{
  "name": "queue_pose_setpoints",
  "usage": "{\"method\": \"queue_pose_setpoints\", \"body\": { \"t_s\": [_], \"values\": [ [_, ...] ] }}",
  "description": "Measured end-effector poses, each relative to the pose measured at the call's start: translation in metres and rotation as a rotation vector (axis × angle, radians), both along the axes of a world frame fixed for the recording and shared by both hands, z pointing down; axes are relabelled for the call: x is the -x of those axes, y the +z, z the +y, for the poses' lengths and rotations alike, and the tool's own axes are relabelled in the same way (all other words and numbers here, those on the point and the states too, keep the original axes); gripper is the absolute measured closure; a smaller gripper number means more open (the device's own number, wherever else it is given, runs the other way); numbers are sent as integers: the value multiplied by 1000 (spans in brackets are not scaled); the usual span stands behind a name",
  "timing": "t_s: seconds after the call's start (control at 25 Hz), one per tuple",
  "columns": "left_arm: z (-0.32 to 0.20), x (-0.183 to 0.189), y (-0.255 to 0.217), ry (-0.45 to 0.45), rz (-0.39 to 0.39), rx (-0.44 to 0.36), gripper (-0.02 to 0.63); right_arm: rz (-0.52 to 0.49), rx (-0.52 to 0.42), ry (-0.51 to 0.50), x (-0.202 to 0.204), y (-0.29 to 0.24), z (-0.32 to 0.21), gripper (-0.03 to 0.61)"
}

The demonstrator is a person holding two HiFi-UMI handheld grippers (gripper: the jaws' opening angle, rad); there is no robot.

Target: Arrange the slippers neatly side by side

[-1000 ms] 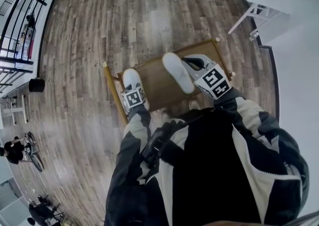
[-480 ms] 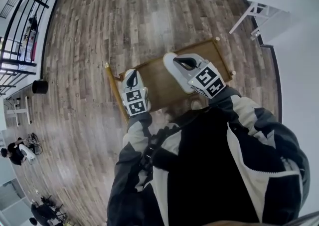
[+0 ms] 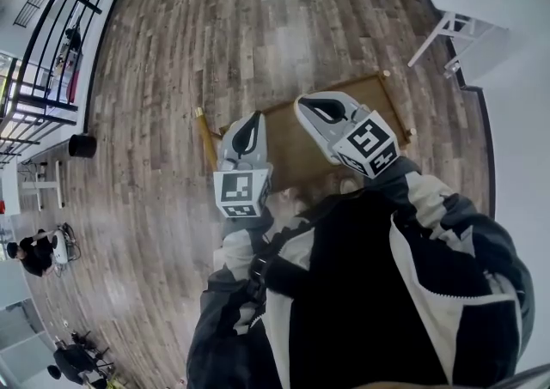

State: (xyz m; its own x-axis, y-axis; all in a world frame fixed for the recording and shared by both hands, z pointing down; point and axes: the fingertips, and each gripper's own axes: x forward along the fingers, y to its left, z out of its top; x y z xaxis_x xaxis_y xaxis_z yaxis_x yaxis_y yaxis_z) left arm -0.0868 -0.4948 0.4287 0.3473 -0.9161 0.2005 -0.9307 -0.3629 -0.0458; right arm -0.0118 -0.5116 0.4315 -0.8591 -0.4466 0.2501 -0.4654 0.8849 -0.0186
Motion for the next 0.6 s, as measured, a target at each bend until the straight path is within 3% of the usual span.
{"method": "queue_pose_setpoints", "body": {
  "t_s": [0.2, 0.6],
  "values": [
    [11, -4, -12, 23, 20, -43, 598, -12, 6, 7, 4, -1, 5, 575],
    [10, 5, -12, 15, 61, -27, 598, 14, 17, 30, 9, 5, 5, 575]
  ]
}}
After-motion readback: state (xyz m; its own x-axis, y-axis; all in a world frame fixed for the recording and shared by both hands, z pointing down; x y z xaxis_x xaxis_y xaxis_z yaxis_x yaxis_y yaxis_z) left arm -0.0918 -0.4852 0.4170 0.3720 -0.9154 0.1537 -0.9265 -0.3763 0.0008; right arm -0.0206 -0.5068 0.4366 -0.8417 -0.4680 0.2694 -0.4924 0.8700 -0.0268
